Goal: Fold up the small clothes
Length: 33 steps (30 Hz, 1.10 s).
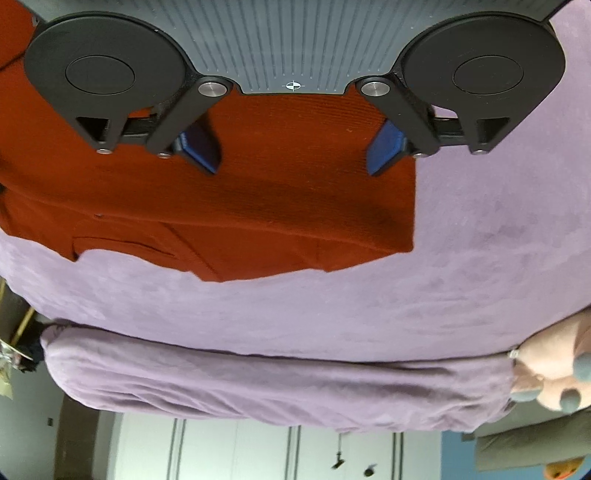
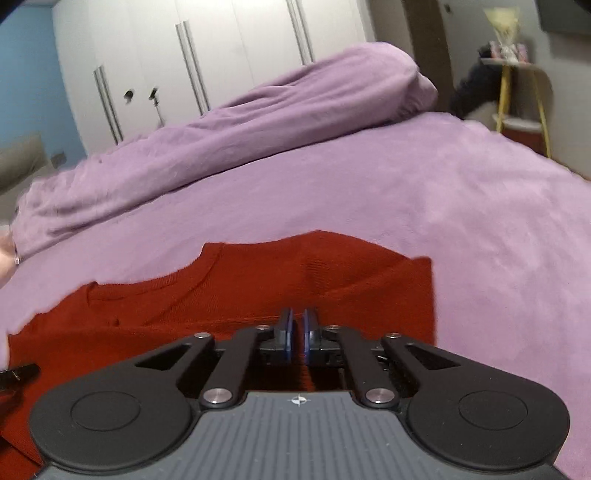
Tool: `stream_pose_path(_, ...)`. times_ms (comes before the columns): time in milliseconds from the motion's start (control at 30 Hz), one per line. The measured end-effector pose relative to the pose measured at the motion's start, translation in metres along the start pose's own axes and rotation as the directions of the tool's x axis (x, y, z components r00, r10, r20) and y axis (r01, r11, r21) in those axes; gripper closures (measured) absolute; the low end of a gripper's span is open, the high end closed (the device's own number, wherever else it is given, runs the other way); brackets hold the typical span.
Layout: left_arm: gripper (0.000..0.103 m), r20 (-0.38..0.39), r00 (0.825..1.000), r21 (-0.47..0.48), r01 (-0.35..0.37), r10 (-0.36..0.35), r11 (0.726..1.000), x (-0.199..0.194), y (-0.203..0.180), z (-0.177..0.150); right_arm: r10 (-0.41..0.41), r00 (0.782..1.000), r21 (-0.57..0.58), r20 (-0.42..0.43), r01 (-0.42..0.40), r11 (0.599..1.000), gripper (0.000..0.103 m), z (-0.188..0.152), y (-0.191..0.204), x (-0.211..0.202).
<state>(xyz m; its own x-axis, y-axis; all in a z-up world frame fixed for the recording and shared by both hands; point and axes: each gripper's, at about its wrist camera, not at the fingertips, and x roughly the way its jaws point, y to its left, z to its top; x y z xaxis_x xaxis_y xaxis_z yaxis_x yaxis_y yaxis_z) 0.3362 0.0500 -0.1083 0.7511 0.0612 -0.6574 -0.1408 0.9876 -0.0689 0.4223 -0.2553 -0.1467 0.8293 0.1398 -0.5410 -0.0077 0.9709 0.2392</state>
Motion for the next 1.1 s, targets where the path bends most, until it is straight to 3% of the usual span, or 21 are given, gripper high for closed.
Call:
stream_pose_path(67,0.014,-0.005,1.0,0.003,-0.023,0.023,1.0,-0.008,-0.002,0.002,-0.012,1.0,-0.08,-0.001,0.011,0.997,0.091,-0.004,0.017,-0.016)
stream_pose_path(100,0.019,-0.009,0.999,0.009,-0.031,0.031,0.999,-0.015,-0.006,0.003,0.043,0.999,-0.103,0.005,-0.042,0.994,0.091,-0.007,0.026,-0.027)
stream_pose_path(167,0.02,0.003,1.0,0.021,-0.016,0.016,1.0,-0.032,-0.01,-0.001,0.172,0.985,-0.145,-0.011,-0.172,0.974,0.091,-0.023,0.038,-0.052)
stream_pose_path(233,0.02,0.011,1.0,0.025,0.017,-0.017,1.0,-0.047,-0.014,-0.01,0.245,0.968,-0.163,-0.057,-0.251,0.954,0.09,-0.041,0.043,-0.065)
stream_pose_path(267,0.019,-0.006,1.0,0.03,0.026,-0.026,0.999,-0.05,-0.017,-0.015,0.23,0.969,-0.182,-0.094,-0.244,0.953,0.091,-0.05,0.043,-0.064)
stream_pose_path(333,0.017,-0.01,1.0,0.054,0.011,-0.011,0.998,-0.049,-0.021,-0.025,0.164,0.984,-0.19,-0.076,-0.176,0.966,0.092,-0.057,0.036,-0.065)
stream_pose_path(433,0.012,0.014,1.0,0.091,-0.006,0.005,0.996,-0.048,-0.021,-0.03,0.05,0.997,-0.153,-0.06,-0.059,0.987,0.103,-0.048,0.022,-0.065)
stream_pose_path(533,0.011,-0.032,0.999,0.065,-0.002,0.004,0.998,-0.051,-0.012,-0.025,-0.002,0.998,-0.169,-0.055,-0.007,0.986,0.1,-0.044,0.013,-0.074)
stream_pose_path(567,0.011,-0.048,0.999,0.074,-0.022,0.025,0.997,-0.055,-0.009,-0.024,-0.065,0.997,-0.201,-0.047,0.055,0.978,0.09,-0.041,0.016,-0.079)
stream_pose_path(600,0.012,-0.057,0.997,0.089,-0.046,0.051,0.995,-0.06,-0.006,-0.023,-0.101,0.994,-0.226,-0.04,0.089,0.97,0.09,-0.048,0.017,-0.091)
stream_pose_path(633,0.013,-0.067,0.995,0.11,-0.071,0.078,0.991,-0.068,-0.002,-0.024,-0.077,0.996,-0.22,-0.042,0.066,0.973,0.086,-0.051,0.011,-0.104)
stream_pose_path(733,0.016,-0.115,0.993,0.112,-0.02,0.032,0.994,-0.103,0.02,-0.04,-0.016,0.992,-0.144,-0.126,-0.002,0.99,0.041,-0.065,-0.012,-0.156)
stream_pose_path(767,0.016,-0.131,0.991,0.089,0.009,0.003,0.996,-0.119,0.031,-0.051,0.01,0.99,-0.126,-0.143,-0.028,0.992,0.036,-0.074,-0.018,-0.178)
stream_pose_path(833,0.016,-0.16,0.986,0.05,0.045,-0.037,0.998,-0.149,0.05,-0.073,0.021,0.987,-0.101,-0.161,-0.037,0.994,0.034,-0.091,-0.029,-0.217)
stream_pose_path(1000,0.018,-0.22,0.975,-0.066,0.002,-0.016,0.998,-0.212,0.088,-0.132,0.011,0.966,0.039,-0.258,-0.001,0.999,0.037,-0.14,-0.054,-0.277)
stream_pose_path(1100,0.022,-0.228,0.973,-0.151,0.001,-0.036,0.988,-0.234,0.103,-0.157,0.044,0.955,0.127,-0.294,-0.007,0.992,0.056,-0.158,-0.059,-0.286)
